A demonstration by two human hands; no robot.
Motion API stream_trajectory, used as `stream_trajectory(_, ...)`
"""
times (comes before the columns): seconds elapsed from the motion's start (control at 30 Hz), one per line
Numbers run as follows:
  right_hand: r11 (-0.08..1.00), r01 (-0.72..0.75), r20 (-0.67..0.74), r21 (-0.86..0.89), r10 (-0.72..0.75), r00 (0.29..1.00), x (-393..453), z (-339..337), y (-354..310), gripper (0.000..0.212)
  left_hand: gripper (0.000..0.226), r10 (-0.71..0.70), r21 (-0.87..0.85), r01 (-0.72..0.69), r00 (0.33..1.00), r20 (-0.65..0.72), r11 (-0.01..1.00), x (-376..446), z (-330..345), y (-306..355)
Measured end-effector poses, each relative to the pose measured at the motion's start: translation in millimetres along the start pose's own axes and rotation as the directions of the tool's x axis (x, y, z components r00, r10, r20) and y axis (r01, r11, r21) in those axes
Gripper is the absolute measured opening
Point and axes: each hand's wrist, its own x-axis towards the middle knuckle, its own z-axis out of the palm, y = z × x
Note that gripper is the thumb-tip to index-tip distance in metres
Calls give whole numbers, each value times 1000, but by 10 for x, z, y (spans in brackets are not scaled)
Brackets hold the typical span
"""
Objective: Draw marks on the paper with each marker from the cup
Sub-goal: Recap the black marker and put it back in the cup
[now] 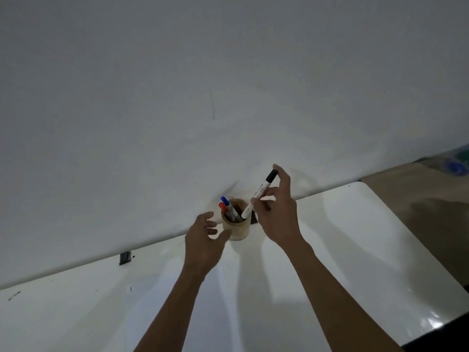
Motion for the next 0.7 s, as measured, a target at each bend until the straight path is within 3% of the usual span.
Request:
stream_trajectory(0.1, 999, 40, -12, 5, -40, 999, 128, 68, 68, 89, 76, -48, 58, 48, 999, -1, 997, 83, 232, -93)
stream_trajectory(0.2, 999, 43, 2, -29, -43, 999, 169, 147, 130, 72, 85, -27, 44, 27, 1000, 15, 999, 149, 399, -119)
stream_trajectory(0.33, 989, 86, 57, -121, -80, 995, 169, 198, 219, 51, 81, 5, 50, -3, 999, -33, 999, 202, 497, -143)
stream_trajectory(0.53, 962, 151, 185, -229, -109, 977, 162, 260, 325, 46, 74, 14, 10, -13, 999, -51, 1000, 232, 533, -166)
stream_trajectory(0.7, 949, 119, 158, -293, -75, 985, 108, 312, 409, 32, 71, 33, -1, -33, 998, -53, 999, 245, 532, -197)
